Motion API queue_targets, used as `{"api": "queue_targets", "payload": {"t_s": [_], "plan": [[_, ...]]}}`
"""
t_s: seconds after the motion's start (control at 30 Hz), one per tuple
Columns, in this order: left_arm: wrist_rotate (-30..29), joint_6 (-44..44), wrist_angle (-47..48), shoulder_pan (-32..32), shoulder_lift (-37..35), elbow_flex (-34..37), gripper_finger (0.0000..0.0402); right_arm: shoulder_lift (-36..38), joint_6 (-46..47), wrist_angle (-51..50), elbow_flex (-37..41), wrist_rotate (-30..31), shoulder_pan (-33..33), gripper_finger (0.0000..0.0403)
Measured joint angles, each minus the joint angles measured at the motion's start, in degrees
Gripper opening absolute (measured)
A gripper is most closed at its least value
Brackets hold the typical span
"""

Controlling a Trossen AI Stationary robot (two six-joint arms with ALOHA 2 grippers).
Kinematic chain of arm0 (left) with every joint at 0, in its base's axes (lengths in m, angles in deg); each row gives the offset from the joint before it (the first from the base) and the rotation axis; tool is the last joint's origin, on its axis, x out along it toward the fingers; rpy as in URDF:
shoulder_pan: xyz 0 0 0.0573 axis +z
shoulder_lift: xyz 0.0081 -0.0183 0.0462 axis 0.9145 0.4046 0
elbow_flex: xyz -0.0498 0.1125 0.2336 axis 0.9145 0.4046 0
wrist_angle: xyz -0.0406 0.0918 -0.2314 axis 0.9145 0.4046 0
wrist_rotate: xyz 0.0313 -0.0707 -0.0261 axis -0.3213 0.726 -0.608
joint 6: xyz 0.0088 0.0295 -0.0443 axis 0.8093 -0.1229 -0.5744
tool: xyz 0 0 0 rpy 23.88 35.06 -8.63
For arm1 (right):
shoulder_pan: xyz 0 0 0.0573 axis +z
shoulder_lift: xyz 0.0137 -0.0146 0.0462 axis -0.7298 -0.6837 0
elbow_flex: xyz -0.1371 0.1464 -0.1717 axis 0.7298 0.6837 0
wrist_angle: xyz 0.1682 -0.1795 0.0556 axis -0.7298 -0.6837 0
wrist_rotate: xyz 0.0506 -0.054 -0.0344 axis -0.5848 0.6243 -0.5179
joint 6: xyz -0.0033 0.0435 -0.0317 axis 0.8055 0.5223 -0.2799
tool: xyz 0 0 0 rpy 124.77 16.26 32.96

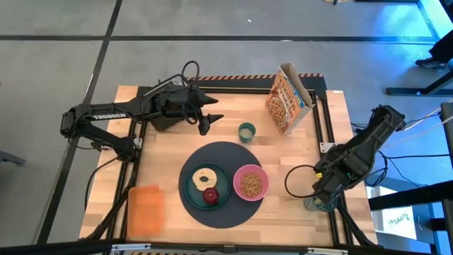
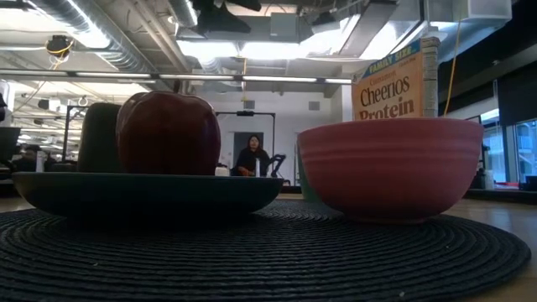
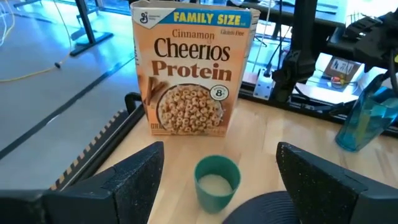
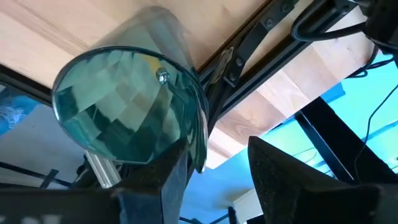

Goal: Arrange a breakfast setting
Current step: Put the yellow spoon to the left side of the green plate on the placemat

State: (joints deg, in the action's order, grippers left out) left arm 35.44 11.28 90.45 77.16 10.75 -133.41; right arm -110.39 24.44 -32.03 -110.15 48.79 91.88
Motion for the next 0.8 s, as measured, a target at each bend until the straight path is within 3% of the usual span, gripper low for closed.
{"api": "queue_targets", "payload": {"t_s": [0.17, 0.47, 0.8], "plan": [[-1.89, -0.02, -0.09, -0.04, 0.01, 0.0, 0.0306, 0.0, -0.77, 0.19, 1.39, 0.02, 0.0, 0.0136], [-4.34, -0.51, -0.09, -0.07, 0.01, 0.0, 0.0306, -0.02, -3.92, 3.72, 3.6, 0.46, -0.04, 0.0012], [-4.36, -0.66, -2.97, -0.07, 0.01, 0.0, 0.0304, 0.24, -3.9, 0.29, -3.69, -0.48, -0.04, 0.0003]]}}
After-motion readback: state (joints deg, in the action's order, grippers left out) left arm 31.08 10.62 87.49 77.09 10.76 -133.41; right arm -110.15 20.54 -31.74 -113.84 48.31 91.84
